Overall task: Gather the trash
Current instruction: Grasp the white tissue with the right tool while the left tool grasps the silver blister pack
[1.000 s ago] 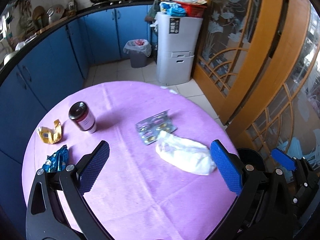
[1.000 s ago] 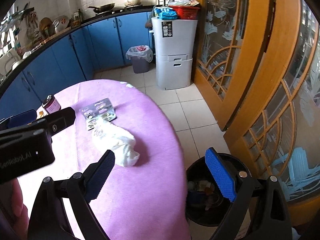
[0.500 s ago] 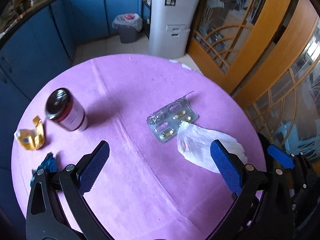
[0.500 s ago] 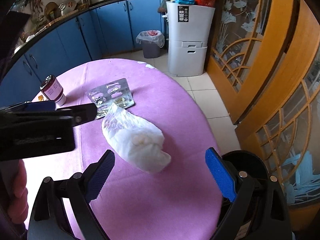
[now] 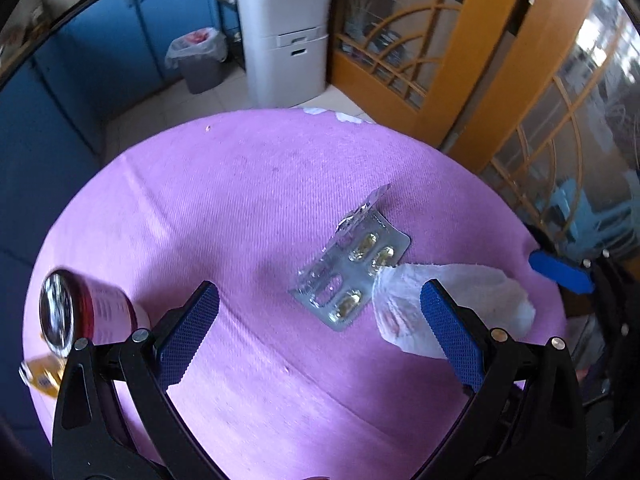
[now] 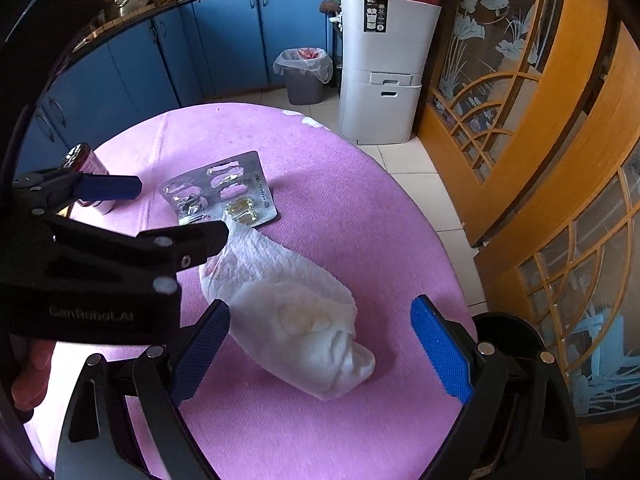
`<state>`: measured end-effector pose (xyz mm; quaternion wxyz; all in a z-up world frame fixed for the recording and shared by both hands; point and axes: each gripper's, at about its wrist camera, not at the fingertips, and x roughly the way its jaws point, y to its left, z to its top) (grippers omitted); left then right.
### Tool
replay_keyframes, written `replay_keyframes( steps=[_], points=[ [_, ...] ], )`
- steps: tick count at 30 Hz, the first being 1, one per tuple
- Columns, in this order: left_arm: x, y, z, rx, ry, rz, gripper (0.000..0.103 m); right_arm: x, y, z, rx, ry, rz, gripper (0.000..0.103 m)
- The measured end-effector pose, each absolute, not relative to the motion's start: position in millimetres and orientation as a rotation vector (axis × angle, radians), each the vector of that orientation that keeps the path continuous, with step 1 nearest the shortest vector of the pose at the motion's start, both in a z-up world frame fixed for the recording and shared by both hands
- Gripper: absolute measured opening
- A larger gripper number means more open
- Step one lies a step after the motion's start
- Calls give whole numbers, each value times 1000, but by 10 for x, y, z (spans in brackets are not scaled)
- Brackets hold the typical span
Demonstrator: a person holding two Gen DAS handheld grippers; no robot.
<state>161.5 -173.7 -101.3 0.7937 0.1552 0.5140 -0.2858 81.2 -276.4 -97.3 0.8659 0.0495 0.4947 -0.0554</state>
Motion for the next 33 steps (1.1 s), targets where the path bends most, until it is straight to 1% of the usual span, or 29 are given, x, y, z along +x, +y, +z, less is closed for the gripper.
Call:
replay_keyframes(
  steps=[6,8,10,11,12,14,15,17,18,19,20,22,24,25,27,28,30,31,32,33],
  points=[
    [1658,-1811,-1057,402,1091,-685,99,840,-2724,-984,87,1029,-148,89],
    [1684,-1829,-1072,416,1086,-696,99,842,-2706,-987,77,1026,-162,85],
    [1722,-1841,-1088,419,1085,-701,99,845,-2690,-996,72,1028,-171,69],
    [1743,-1844,-1097,420,1081,-699,99,852,-2681,-1005,69,1035,-173,64],
    [1763,-1846,-1105,424,1075,-692,98,853,-2673,-1012,66,1040,-171,54],
    [1788,-1846,-1107,423,1070,-685,93,854,-2645,-1006,66,1038,-158,46],
    [1793,-1845,-1110,425,1068,-679,85,853,-2633,-998,57,1035,-159,38],
    [1800,-1854,-1130,419,1078,-676,78,851,-2592,-979,32,1027,-158,30],
    [1792,-1859,-1133,409,1080,-681,70,851,-2587,-975,28,1023,-154,24],
    [1776,-1865,-1135,410,1080,-682,65,844,-2581,-960,24,1016,-153,21],
    [1762,-1880,-1132,418,1073,-678,65,839,-2585,-945,25,1010,-151,21],
    [1713,-1915,-1123,429,1062,-692,51,828,-2603,-918,34,1004,-146,20],
    [1653,-1954,-1114,441,1053,-701,44,819,-2621,-896,37,997,-151,20],
    [1626,-1976,-1106,446,1045,-705,38,814,-2629,-888,36,993,-155,20],
    [1595,-2002,-1102,452,1037,-706,36,807,-2644,-878,37,989,-162,20],
    [1581,-2015,-1100,455,1033,-704,31,799,-2654,-870,38,986,-166,20],
    [1548,-2033,-1091,462,1014,-692,28,783,-2669,-857,34,983,-178,19],
    [1538,-2039,-1082,471,998,-674,24,773,-2680,-849,27,979,-192,19],
    [1546,-2049,-1082,468,999,-672,16,761,-2698,-837,27,976,-201,19],
    [1558,-2041,-1085,459,1009,-673,16,761,-2725,-834,30,975,-206,19]
  ],
)
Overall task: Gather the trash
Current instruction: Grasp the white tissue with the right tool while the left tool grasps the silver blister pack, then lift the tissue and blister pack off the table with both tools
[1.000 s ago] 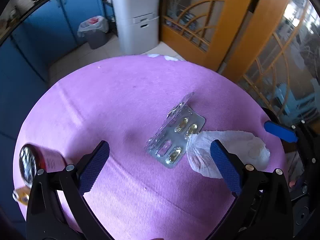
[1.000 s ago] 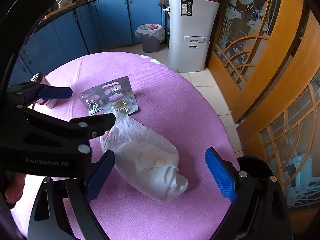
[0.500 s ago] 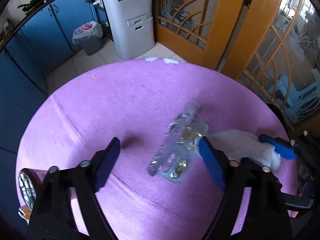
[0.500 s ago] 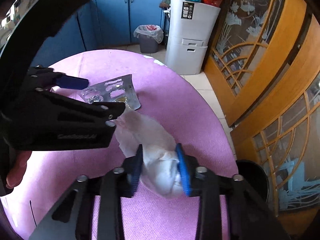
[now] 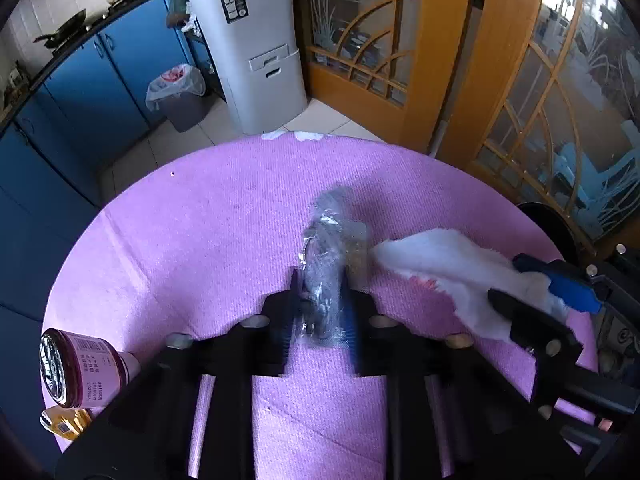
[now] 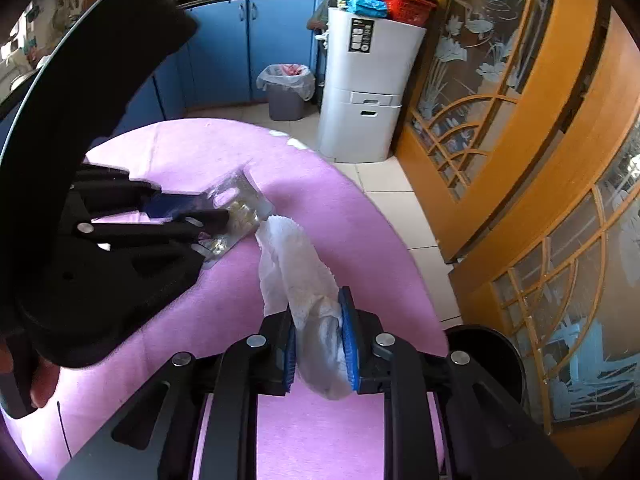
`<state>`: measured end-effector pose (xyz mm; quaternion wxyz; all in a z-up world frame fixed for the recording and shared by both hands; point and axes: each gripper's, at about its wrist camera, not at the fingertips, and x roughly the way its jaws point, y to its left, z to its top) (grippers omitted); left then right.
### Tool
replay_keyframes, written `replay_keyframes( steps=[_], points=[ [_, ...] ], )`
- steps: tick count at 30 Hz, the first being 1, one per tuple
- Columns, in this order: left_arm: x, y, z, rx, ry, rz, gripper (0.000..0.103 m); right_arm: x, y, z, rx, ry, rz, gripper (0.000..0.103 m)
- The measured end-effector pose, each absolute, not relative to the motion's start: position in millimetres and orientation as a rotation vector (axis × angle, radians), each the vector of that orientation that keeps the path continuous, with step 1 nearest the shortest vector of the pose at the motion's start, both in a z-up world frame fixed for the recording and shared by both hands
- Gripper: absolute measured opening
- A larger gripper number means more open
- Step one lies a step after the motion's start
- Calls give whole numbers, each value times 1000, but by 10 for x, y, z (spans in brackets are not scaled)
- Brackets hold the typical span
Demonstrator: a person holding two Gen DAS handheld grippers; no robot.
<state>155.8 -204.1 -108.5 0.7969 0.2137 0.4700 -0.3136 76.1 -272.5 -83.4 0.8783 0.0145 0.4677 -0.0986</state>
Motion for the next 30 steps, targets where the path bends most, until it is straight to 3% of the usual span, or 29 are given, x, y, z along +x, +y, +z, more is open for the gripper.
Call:
replay_keyframes(
  steps=[30],
  points=[
    [1333,-1963,-760,448,961,-599,15,499,-2817,-557,61,906,-212,19]
  ],
)
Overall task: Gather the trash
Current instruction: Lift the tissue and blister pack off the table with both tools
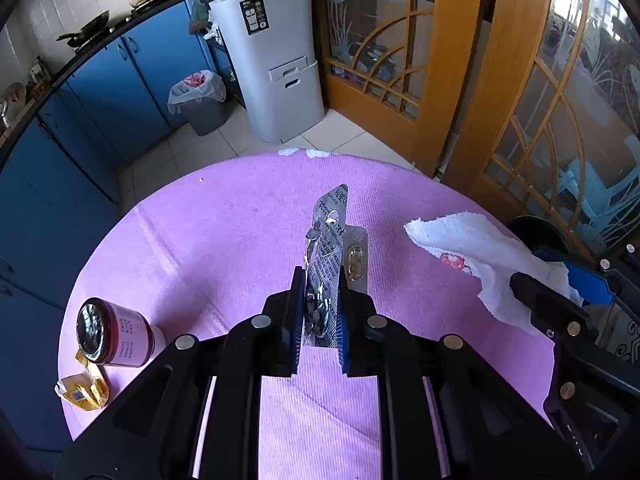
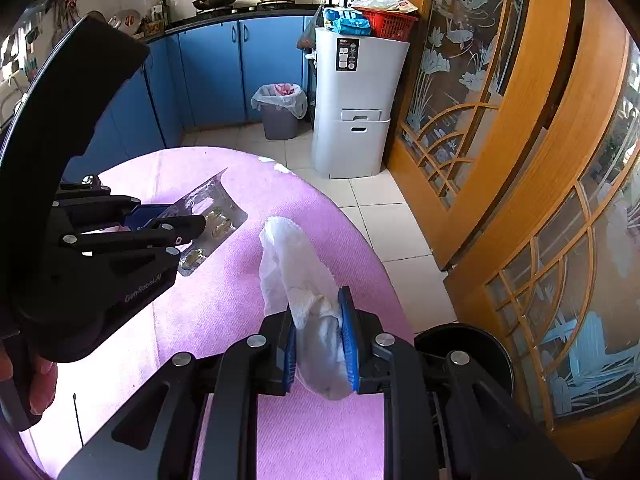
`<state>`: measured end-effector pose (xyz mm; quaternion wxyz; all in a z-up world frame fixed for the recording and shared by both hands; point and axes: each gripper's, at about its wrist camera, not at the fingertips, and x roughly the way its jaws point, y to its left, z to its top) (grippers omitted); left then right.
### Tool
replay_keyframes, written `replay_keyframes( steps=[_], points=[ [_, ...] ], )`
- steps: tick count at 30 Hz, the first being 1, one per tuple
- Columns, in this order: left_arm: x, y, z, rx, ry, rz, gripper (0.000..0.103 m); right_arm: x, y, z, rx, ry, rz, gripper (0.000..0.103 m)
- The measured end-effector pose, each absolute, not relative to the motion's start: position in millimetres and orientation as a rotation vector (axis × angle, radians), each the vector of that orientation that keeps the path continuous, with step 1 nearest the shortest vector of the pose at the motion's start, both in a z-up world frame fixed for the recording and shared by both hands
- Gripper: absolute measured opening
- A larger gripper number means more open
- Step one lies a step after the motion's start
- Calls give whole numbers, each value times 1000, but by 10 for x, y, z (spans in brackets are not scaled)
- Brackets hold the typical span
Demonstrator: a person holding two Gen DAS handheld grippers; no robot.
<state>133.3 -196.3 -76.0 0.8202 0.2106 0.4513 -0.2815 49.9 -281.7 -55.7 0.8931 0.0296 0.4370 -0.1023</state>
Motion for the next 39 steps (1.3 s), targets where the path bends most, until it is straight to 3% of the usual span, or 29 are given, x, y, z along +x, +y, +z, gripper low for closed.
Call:
replay_keyframes(
  steps=[39],
  points=[
    [694,-2214,-296,523,851,-604,15,-53,-3031,-173,102,794,-231,19]
  ],
)
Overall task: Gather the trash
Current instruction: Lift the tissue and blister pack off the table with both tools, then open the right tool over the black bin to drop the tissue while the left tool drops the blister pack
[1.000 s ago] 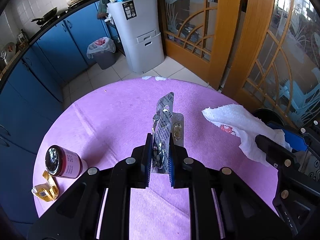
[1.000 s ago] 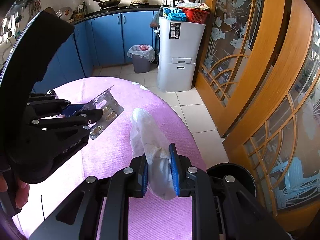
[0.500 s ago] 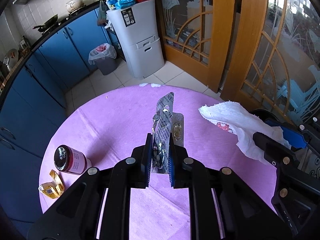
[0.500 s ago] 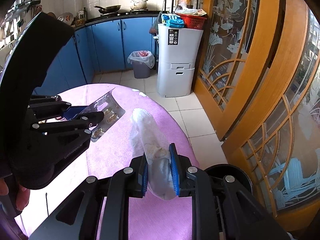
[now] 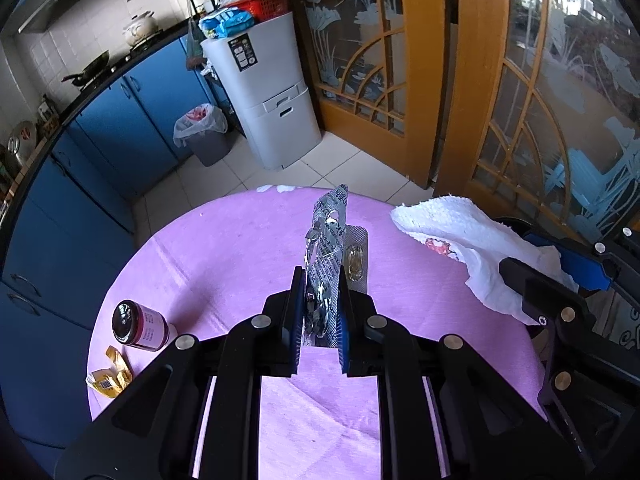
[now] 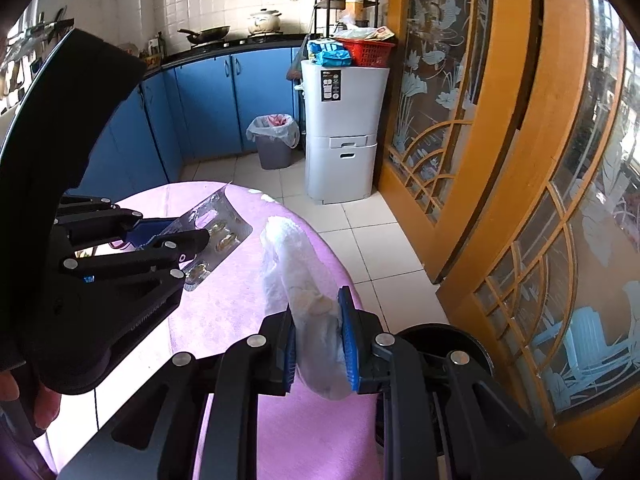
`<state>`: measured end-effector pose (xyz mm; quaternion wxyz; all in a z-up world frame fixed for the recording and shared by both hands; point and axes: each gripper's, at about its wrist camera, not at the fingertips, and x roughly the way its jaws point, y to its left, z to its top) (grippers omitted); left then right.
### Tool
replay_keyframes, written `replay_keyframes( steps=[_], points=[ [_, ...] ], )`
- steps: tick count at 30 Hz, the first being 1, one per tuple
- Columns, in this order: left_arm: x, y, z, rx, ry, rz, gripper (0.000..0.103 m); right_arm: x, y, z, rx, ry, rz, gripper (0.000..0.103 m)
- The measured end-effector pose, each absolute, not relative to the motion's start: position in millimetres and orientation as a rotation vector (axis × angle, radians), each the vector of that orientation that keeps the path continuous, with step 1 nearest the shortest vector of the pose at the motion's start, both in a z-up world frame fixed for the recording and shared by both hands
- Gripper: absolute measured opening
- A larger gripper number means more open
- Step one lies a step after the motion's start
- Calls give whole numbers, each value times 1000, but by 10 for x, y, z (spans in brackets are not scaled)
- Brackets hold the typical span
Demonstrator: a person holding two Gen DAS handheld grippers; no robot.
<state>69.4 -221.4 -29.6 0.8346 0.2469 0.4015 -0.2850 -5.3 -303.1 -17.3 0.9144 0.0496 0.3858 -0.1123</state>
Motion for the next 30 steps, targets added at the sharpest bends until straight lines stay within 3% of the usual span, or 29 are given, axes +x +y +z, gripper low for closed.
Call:
replay_keyframes(
  steps=[30],
  points=[
    [-26,-3189,-290,661,789,-705,15,-762,-3911,-222,230,754,-353,19]
  ],
)
